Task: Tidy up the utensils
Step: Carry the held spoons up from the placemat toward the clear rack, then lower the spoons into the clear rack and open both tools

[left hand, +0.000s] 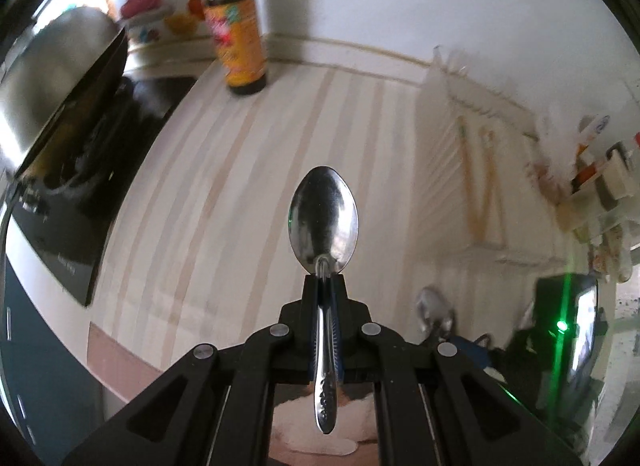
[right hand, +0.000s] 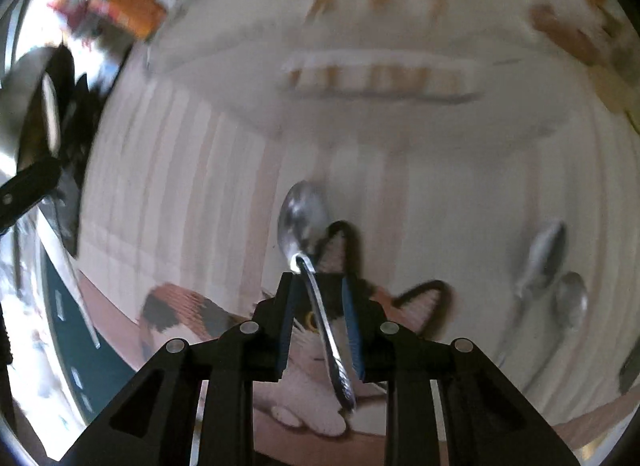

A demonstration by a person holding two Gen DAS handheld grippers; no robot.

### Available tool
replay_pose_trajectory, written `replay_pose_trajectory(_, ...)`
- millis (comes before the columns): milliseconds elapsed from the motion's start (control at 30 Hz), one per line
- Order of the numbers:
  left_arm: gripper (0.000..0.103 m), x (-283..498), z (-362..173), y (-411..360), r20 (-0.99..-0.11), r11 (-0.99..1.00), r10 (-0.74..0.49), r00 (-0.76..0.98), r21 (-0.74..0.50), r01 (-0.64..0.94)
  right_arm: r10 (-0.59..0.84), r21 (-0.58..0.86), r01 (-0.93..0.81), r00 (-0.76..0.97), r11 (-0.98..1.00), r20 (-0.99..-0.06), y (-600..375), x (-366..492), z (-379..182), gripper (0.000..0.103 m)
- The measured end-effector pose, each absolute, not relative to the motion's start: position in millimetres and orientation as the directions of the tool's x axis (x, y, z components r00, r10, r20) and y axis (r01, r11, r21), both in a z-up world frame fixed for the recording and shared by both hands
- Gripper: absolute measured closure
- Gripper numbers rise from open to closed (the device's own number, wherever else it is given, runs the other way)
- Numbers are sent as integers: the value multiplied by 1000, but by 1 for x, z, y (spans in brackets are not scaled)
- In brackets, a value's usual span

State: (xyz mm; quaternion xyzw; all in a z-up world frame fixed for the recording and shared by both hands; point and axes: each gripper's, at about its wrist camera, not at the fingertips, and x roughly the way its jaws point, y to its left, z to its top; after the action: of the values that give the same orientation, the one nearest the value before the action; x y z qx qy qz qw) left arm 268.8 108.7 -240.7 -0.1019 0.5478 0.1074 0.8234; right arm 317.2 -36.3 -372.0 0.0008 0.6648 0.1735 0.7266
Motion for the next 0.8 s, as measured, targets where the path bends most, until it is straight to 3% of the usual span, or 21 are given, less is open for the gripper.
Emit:
replay_pose_trajectory(33, 99, 264, -245, 110, -926, 954, 68, 370, -48, -295, 235, 204, -262, 92, 943, -968, -31, 315, -371, 80)
replay_pose_trajectory(100, 99, 257, -251, 112, -930, 951, 63, 361, -54, -306, 188, 148, -274, 122, 950, -975, -24, 311, -373, 96)
replay_pose_trajectory(300, 99, 244, -249, 115, -928, 946, 50, 370, -75, -315, 200, 163, -224, 153, 961, -968, -36, 293, -366, 101)
replay_pose_trajectory(467, 99, 241, -230, 104, -915, 954, 16, 404, -107, -281, 265, 231, -178, 193, 956, -945, -64, 278, -329, 101)
replay_pose_trajectory(800, 99, 298, -139, 55, -834, 954, -195, 516, -283, -98, 460, 461, -99, 393, 882, -796, -141, 317, -197, 101)
